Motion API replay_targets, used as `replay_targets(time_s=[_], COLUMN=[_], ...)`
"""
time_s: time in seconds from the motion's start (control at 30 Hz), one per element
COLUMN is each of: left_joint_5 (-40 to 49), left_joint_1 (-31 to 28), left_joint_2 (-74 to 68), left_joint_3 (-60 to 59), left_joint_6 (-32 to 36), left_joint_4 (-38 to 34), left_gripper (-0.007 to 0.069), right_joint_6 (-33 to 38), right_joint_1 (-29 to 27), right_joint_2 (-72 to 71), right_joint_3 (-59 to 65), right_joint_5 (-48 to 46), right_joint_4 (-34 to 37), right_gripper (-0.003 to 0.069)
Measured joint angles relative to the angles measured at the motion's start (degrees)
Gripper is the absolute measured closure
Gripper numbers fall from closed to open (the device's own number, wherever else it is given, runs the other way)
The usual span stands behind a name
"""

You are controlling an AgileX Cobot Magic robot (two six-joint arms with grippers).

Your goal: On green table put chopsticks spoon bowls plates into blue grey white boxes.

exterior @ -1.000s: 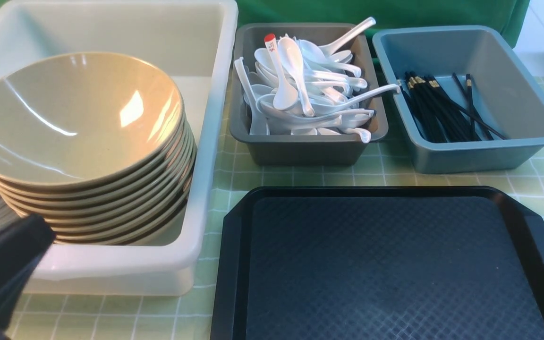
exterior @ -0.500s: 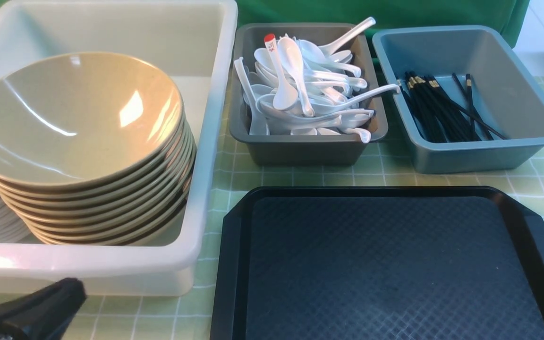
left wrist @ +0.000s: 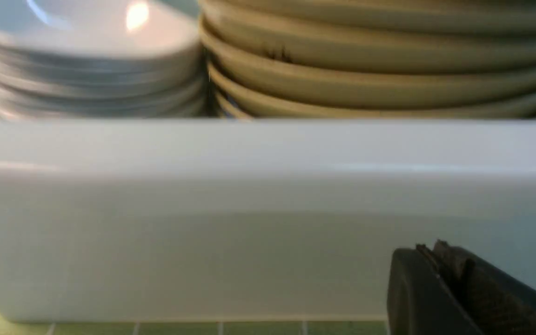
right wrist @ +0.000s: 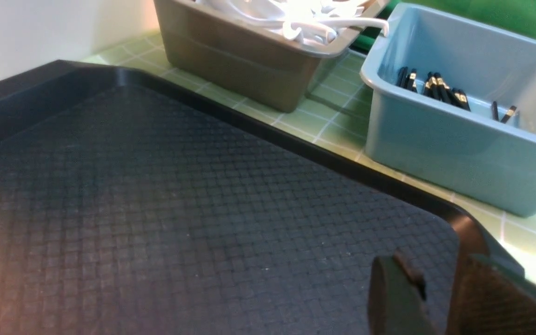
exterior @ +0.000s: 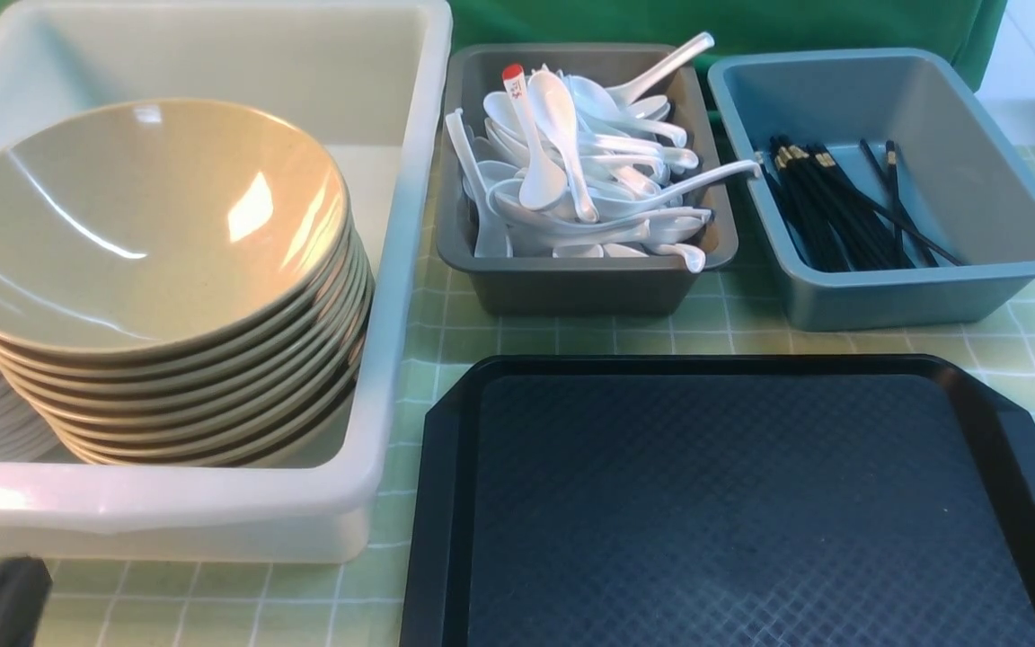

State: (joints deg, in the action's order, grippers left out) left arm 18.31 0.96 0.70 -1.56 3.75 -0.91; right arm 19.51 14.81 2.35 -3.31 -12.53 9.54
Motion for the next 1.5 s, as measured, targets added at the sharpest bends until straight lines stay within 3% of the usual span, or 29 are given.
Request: replay_targets(time_s=[0.87, 1.0, 1.13, 1.17, 1.3, 1.5], left_joint_5=[0.0, 0.0, 0.0, 0.0, 0.0, 0.0], left_joint_1=[0.0, 0.0, 0.0, 0.0, 0.0, 0.0], left_joint_2=[0.0, 0.0, 0.0, 0.0, 0.0, 0.0], left_joint_3=[0.0, 0.0, 0.0, 0.0, 0.0, 0.0], left_joint_6=[0.0, 0.0, 0.0, 0.0, 0.0, 0.0], left_joint_4=[0.0, 0.0, 0.0, -0.1, -0.1, -0.1], left_gripper=[0.0627, 0.0627, 0.0627, 0.0627, 0.0627, 0.0627], right_joint_6=[0.0, 0.6, -2.7, -8.0, -16.2, -18.8], right_joint_1=[0.0, -0.7, -4.1, -7.1, -11.4, -15.3], right_joint_2=[0.0, 0.0, -0.4, -1.9, -2.9, -3.0], right_joint_3=[0.0, 0.0, 0.0, 0.1, 2.4, 3.4], right_joint_5=[-0.1, 0.4, -1.3, -5.0, -8.4, -4.8], right_joint_4=[0.0, -2.7, -5.4, -8.7, -13.5, -14.7], right_gripper=[0.0431, 0.0428, 0.0424, 0.0423, 0.0423, 0.0423])
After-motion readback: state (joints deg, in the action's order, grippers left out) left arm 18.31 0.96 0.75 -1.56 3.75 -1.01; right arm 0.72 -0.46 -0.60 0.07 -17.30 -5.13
